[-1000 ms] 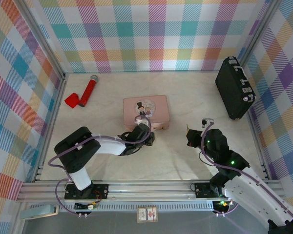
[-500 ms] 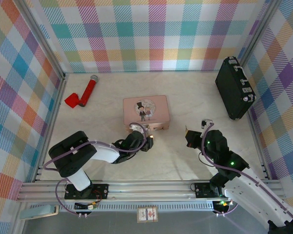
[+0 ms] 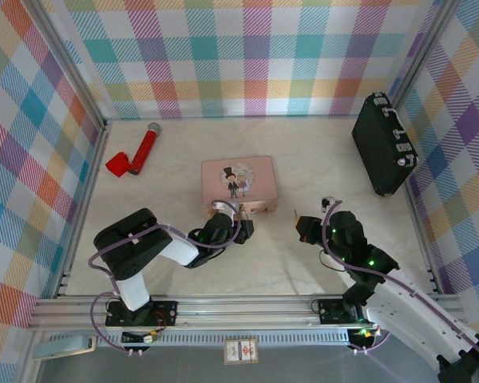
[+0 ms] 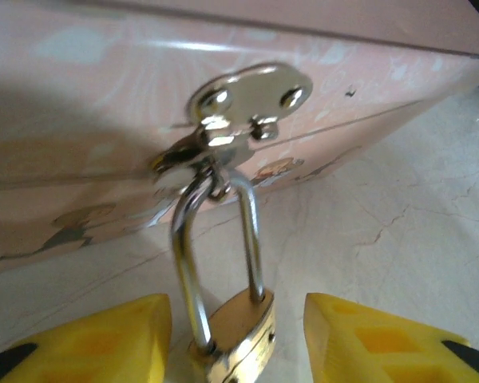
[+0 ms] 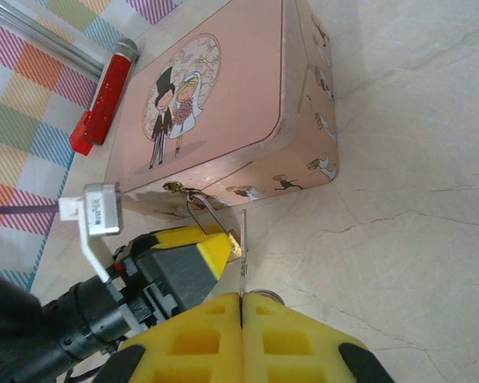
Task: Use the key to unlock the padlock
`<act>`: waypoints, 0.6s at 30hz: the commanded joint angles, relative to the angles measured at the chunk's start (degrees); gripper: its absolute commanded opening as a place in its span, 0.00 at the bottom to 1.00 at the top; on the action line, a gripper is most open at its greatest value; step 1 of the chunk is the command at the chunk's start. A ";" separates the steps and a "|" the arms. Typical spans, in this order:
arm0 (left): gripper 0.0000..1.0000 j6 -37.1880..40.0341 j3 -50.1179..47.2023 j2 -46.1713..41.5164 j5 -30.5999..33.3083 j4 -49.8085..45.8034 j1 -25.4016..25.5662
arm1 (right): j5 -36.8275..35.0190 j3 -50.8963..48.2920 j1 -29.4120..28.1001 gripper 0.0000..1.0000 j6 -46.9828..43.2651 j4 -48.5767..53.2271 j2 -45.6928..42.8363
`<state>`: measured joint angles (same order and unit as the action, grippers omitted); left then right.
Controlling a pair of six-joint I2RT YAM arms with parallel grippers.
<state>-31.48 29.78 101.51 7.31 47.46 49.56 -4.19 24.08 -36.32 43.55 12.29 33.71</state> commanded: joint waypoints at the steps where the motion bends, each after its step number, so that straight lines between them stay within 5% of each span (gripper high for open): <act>1: 0.42 -1.55 2.24 1.86 -2.84 -2.74 -0.23 | 1.62 -0.34 0.19 0.00 1.49 -2.88 0.12; 18: 0.11 -2.44 3.53 1.40 -3.60 -3.84 -0.18 | 9.36 -5.64 0.02 0.00 6.10 -10.98 5.11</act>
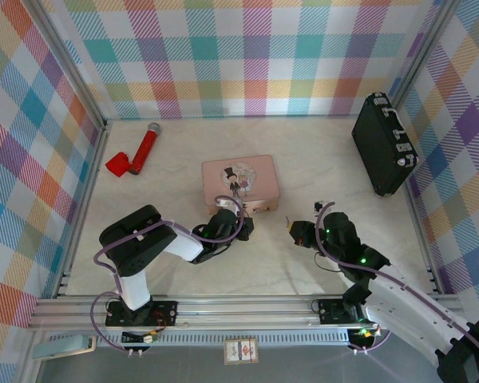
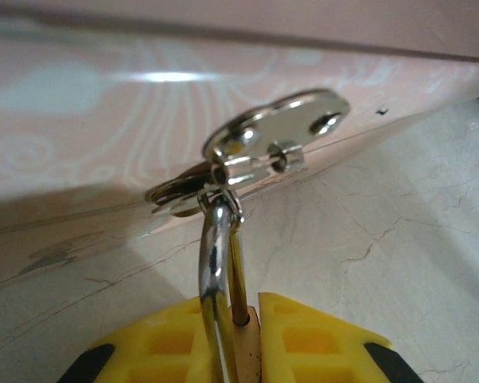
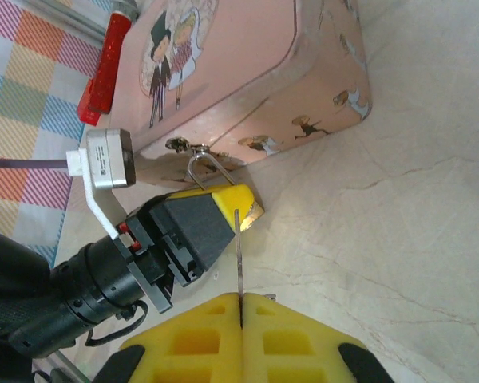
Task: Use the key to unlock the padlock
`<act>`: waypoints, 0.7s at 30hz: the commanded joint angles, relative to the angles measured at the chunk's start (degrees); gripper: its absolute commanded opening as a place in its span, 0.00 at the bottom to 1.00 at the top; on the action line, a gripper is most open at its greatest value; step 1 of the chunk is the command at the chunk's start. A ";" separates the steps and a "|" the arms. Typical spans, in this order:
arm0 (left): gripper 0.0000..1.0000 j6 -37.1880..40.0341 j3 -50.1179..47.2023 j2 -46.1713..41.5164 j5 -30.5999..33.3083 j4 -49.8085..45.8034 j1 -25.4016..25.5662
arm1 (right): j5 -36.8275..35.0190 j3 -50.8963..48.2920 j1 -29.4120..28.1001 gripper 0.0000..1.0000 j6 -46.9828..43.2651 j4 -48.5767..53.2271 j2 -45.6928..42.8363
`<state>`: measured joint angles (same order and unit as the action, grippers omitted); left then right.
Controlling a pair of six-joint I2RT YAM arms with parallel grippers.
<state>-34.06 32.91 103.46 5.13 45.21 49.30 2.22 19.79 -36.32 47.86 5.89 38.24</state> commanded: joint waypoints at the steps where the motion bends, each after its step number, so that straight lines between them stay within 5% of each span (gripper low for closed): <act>1: 0.10 0.14 0.40 -0.96 -1.58 -1.81 0.02 | 3.49 -1.64 0.02 0.00 1.94 -5.24 1.14; 21: 0.01 -7.98 3.05 -8.13 -10.68 -6.14 -2.44 | 21.68 -6.43 0.02 0.00 11.78 -37.31 28.11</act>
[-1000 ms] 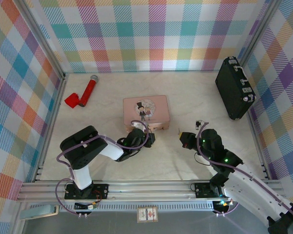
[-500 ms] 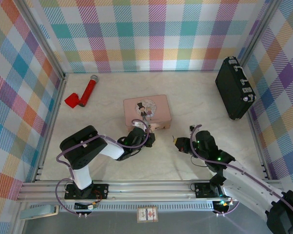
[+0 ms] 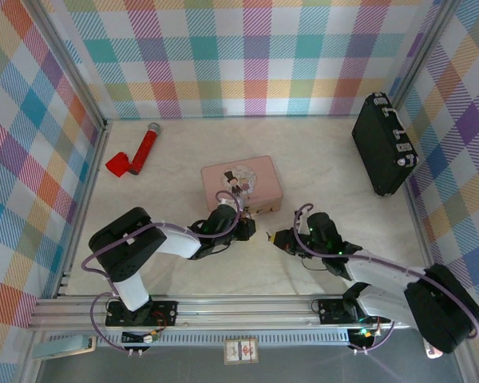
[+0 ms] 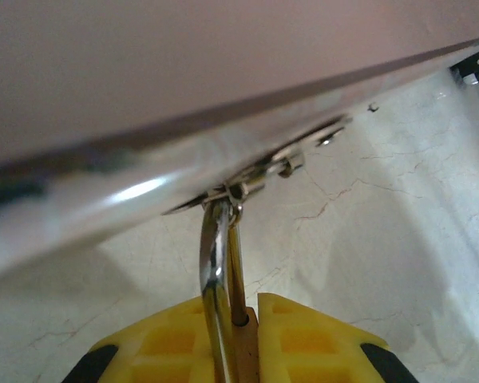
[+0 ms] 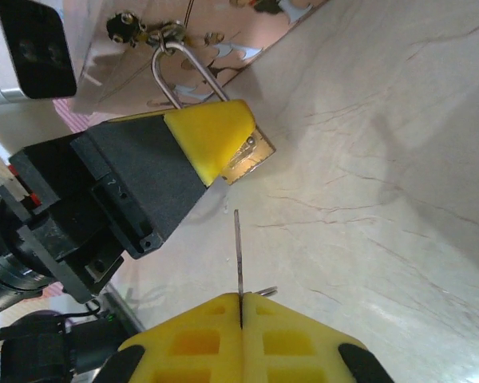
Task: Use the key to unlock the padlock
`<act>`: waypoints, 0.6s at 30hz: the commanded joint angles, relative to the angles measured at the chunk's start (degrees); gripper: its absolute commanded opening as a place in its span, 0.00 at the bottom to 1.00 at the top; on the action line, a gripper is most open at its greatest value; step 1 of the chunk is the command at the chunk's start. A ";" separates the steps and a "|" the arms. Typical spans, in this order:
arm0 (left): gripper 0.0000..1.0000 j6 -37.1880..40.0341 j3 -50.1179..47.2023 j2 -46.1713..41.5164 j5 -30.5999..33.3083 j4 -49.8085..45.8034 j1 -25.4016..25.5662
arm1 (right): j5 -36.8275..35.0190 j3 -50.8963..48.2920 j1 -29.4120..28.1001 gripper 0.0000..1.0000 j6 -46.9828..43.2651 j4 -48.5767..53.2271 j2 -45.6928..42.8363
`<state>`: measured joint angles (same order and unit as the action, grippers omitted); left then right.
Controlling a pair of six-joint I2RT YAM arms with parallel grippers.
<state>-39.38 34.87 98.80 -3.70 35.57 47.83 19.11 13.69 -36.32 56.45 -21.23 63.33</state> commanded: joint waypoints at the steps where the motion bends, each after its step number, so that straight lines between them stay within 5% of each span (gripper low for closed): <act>1: 0.01 -3.54 1.01 -3.47 -2.28 3.65 -1.34 | 4.96 -0.25 0.02 0.00 3.63 -11.43 4.10; 18: 0.01 -14.27 -2.18 -0.74 -5.28 17.03 -3.36 | 8.21 -0.59 0.10 0.00 8.27 -22.48 13.58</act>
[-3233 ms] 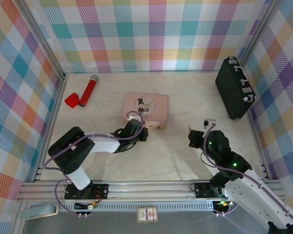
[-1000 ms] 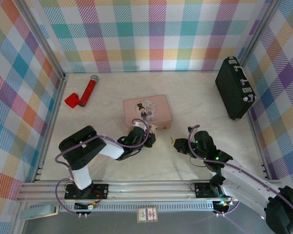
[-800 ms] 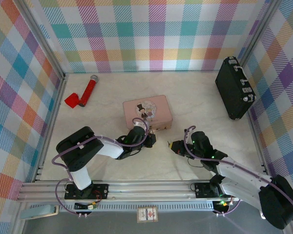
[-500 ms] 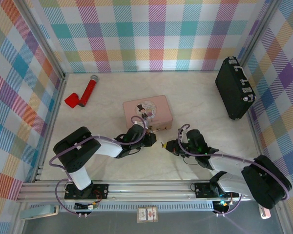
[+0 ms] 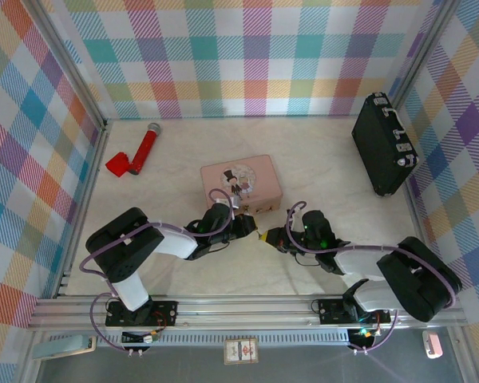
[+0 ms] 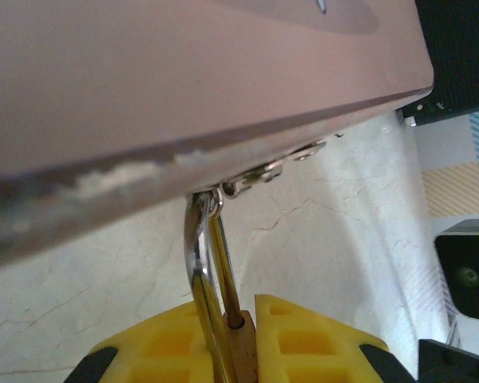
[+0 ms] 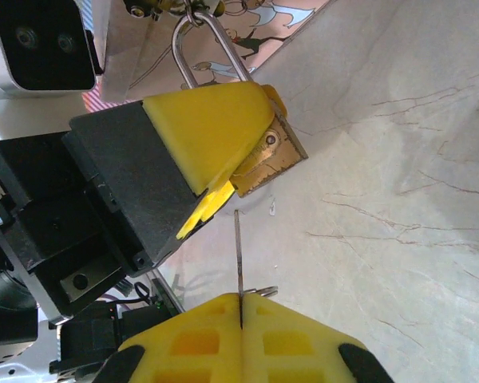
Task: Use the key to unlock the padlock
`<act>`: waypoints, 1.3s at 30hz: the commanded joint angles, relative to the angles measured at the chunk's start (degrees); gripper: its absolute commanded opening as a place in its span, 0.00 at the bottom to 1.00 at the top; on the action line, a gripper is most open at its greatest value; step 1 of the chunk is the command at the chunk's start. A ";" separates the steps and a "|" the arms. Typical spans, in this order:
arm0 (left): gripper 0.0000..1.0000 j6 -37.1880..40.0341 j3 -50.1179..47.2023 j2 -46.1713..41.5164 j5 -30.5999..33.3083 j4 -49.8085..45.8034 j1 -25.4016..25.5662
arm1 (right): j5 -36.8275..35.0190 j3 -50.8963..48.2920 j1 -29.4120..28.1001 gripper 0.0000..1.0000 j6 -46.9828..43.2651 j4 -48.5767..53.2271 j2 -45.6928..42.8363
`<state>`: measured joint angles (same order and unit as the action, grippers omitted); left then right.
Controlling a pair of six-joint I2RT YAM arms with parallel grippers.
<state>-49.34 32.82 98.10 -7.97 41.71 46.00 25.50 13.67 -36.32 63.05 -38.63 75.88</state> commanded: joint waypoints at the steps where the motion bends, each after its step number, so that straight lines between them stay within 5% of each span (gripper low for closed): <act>1: 0.01 -4.80 -0.05 0.57 -1.61 11.85 -1.80 | 2.00 -0.66 0.12 0.00 1.99 -5.98 1.51; 11: 0.00 -10.24 -1.00 5.16 -4.21 21.45 -3.93 | 3.13 -2.03 1.63 0.00 4.81 -12.58 5.21; 39: 0.00 -10.16 -0.65 2.43 -5.08 18.87 -5.13 | 9.88 -1.50 8.20 0.00 13.92 -38.70 22.29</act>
<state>-54.57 32.01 102.37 -10.11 55.61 42.48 33.82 12.10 -28.62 76.12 -71.88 97.43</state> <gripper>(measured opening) 0.131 0.063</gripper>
